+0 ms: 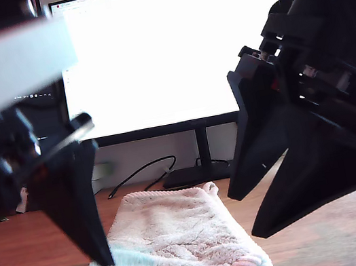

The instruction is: Fold the tea towel to a neat square and place it to the right

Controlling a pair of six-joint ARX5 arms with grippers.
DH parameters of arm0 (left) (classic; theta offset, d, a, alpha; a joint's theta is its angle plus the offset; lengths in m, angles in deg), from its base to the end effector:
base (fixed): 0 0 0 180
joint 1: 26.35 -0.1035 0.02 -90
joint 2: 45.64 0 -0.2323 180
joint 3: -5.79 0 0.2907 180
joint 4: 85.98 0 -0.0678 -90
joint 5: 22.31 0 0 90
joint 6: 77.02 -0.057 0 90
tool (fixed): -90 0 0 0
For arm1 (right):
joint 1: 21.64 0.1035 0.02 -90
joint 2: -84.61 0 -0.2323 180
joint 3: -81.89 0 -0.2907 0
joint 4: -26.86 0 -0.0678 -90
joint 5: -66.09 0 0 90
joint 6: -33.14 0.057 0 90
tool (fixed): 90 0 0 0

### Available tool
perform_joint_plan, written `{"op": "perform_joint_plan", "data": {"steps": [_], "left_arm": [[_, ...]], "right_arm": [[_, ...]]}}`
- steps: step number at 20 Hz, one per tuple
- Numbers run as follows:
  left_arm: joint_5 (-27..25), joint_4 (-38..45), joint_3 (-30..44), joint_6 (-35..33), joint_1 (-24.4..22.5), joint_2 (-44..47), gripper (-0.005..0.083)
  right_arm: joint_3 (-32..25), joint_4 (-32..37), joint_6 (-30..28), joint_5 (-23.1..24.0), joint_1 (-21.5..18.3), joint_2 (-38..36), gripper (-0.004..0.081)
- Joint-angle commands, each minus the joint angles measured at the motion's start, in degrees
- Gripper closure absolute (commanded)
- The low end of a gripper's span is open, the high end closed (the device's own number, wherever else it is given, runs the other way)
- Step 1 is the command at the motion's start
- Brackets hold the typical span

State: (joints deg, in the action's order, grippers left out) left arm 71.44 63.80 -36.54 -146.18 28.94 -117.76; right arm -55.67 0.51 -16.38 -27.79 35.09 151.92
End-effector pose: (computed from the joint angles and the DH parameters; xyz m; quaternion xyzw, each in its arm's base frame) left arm 0.1469 -0.2186 0.0722 0.6067 0.1286 -0.6069 0.4970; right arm 0.1461 0.2297 0.0984 -0.5007 0.1609 0.5753 0.6264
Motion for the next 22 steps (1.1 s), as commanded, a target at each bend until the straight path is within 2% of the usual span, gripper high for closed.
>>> {"op": "perform_joint_plan", "data": {"steps": [1, 3, 4, 7, 13, 18, 22], "left_arm": [[0.24, 0.24, 0.46, -1.31, -0.17, -1.27, 0.0379], [0.26, 0.52, 0.46, -1.97, -0.17, -1.95, 0.0393], [0.24, 0.70, 0.46, -1.99, -0.15, -2.08, 0.0433], [-0.20, 0.68, 0.46, -1.99, -0.17, -2.14, 0.0627], [-0.20, 0.85, 0.46, -1.90, -0.17, -2.14, 0.0799], [-0.63, 1.40, -0.83, -1.73, -0.15, -2.12, 0.0797], [-0.76, -3.37, -4.44, -0.87, -0.15, -2.12, 0.0798]], "right_arm": [[-0.66, 0.48, 0.52, 0.04, 0.15, 0.20, 0.0437], [-0.66, 0.48, 0.87, 0.07, 0.15, 0.20, 0.0437], [-0.66, 0.46, 1.66, 0.26, 0.15, 0.20, 0.0437], [-0.66, 0.48, 1.77, 0.46, 0.15, 0.20, 0.0437], [-0.66, 0.46, 3.19, 0.42, 0.26, 0.17, 0.0437], [-0.66, 0.44, 3.23, -0.52, 2.19, 0.17, 0.0436], [-0.66, 0.55, 3.21, -0.66, 4.42, 0.20, 0.0434]]}}
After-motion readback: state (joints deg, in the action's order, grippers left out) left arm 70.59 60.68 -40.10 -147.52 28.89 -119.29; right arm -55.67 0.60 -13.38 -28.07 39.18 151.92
